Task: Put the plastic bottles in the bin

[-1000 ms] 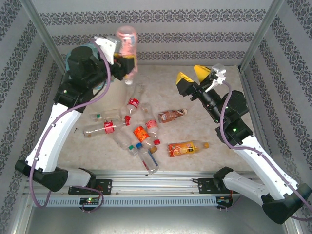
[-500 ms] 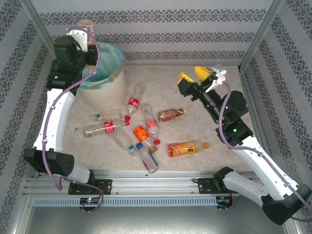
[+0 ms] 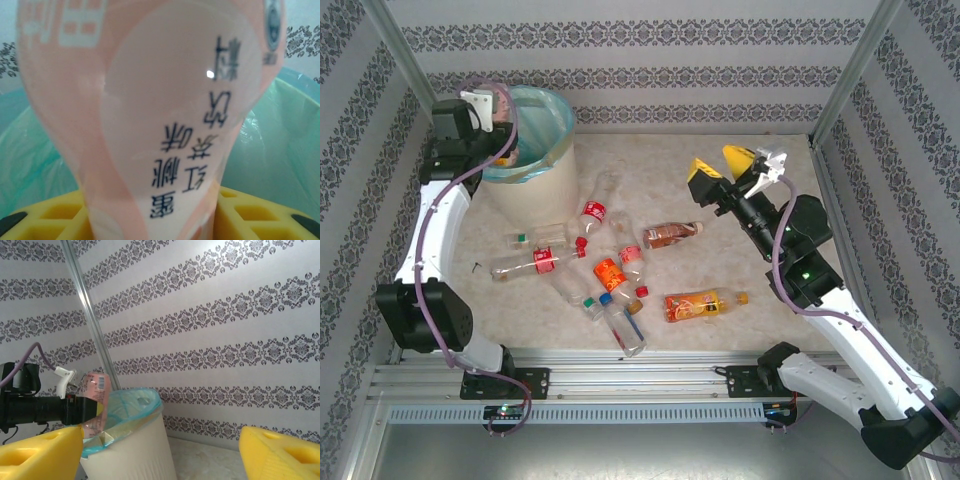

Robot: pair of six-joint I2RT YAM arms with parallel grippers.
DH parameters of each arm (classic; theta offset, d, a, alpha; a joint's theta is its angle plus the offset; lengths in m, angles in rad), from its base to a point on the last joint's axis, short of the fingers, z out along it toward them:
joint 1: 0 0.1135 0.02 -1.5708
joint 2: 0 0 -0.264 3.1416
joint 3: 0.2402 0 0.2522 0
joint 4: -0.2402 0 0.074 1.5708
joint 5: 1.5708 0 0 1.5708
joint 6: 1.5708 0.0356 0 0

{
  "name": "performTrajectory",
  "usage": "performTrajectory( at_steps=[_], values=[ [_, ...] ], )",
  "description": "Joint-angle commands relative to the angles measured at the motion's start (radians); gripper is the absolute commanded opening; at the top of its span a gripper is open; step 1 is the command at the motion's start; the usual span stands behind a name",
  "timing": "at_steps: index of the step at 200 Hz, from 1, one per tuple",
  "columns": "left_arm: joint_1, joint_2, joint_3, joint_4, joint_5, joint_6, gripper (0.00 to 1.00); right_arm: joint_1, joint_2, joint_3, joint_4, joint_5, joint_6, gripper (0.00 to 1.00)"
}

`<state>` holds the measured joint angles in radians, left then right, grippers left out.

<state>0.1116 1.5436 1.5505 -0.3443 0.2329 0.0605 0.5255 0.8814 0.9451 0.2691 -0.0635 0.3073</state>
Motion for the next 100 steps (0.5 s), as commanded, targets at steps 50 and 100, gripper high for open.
performTrajectory(
  at_steps=[50,100],
  values=[
    [0.004,-0.015,-0.009,0.087,0.038,-0.007,0.84,-0.010,0.014,-0.003,0.020,0.023,-0.002,0.82],
    [0.004,-0.013,-0.001,0.079,0.045,-0.011,0.84,-0.012,0.023,-0.001,0.025,0.021,-0.007,0.82]
  ],
)
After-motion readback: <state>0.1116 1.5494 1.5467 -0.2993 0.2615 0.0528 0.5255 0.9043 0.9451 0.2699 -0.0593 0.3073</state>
